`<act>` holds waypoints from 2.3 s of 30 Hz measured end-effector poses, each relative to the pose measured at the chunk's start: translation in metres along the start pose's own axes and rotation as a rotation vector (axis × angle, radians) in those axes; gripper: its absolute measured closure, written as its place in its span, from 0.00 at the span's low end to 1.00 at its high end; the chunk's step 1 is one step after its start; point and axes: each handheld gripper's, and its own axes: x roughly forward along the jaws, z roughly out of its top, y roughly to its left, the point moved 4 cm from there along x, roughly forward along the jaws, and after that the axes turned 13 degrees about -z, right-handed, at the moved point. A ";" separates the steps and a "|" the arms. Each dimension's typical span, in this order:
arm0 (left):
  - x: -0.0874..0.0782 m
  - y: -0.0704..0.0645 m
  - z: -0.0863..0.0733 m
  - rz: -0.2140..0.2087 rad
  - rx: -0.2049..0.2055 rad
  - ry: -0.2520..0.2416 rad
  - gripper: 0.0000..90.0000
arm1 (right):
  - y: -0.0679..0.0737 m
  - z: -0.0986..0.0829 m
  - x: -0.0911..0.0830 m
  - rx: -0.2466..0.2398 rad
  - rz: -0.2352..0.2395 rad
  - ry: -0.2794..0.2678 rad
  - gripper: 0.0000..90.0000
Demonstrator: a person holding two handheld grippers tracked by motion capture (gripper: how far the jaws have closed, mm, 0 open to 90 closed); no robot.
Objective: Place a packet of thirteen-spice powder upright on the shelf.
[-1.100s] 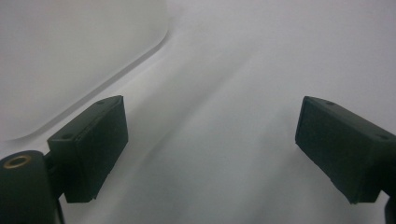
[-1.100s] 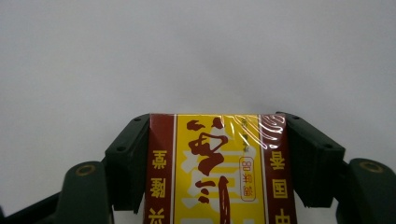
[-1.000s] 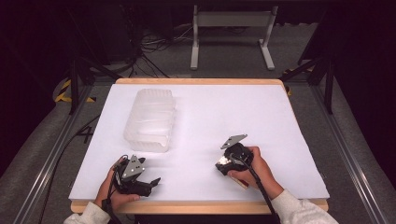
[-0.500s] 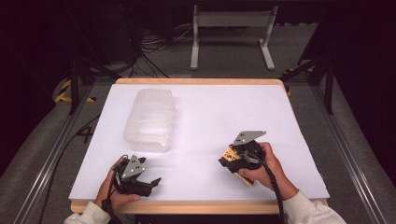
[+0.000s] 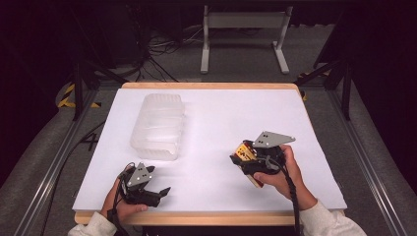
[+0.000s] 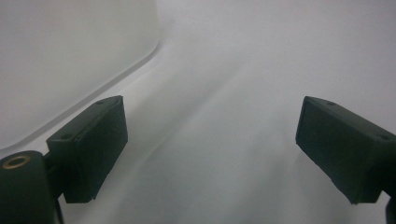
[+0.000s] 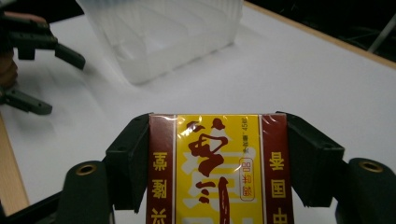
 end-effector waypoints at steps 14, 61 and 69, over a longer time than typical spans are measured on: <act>-0.004 -0.001 -0.001 0.013 -0.007 -0.015 0.11 | 0.032 0.052 0.052 0.084 -0.014 -0.173 0.36; -0.022 -0.013 -0.019 0.056 0.001 -0.018 0.11 | 0.093 0.133 0.216 0.124 -0.036 -0.172 0.36; -0.023 -0.014 -0.020 0.059 -0.003 -0.021 0.10 | 0.112 0.136 0.223 0.150 -0.017 -0.183 0.36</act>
